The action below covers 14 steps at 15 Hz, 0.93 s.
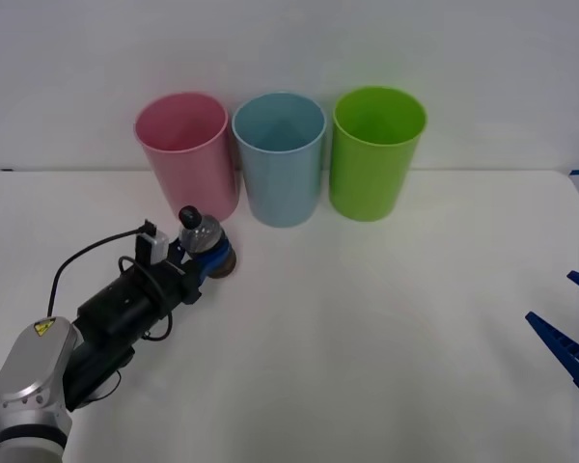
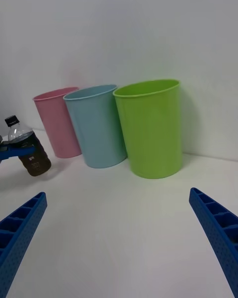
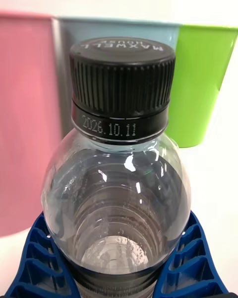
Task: Grasp the object on the table and drop it into the matching bin: aluminum can to the light blue bin, PET bottle to the pink bin.
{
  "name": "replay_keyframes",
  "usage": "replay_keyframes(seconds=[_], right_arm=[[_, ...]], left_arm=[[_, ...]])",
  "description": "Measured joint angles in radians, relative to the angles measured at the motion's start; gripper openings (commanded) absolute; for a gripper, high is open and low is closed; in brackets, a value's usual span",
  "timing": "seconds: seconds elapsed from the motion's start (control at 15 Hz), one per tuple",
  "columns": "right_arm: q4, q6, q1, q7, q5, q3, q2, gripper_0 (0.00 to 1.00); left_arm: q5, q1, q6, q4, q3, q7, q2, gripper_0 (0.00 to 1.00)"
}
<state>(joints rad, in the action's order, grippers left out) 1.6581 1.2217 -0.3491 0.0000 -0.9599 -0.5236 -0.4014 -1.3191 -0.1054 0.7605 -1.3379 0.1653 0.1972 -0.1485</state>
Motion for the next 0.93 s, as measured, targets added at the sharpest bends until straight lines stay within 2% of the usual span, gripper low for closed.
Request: replay_keyframes(seconds=[0.47,0.67,0.93], right_arm=[[0.000,0.000,0.000,0.000,0.000,0.000,0.000,1.00],[0.000,0.000,0.000,0.000,0.000,0.000,0.000,1.00],[0.000,0.000,0.000,0.000,0.000,0.000,0.000,1.00]], left_arm=[[0.153,0.274,0.000,-0.369,-0.009,-0.186,-0.104,0.00],[0.201,0.301,-0.001,-0.448,0.006,-0.258,-0.149,0.00],[0.262,0.281,-0.004,-0.494,0.038,-0.302,-0.200,0.00]])
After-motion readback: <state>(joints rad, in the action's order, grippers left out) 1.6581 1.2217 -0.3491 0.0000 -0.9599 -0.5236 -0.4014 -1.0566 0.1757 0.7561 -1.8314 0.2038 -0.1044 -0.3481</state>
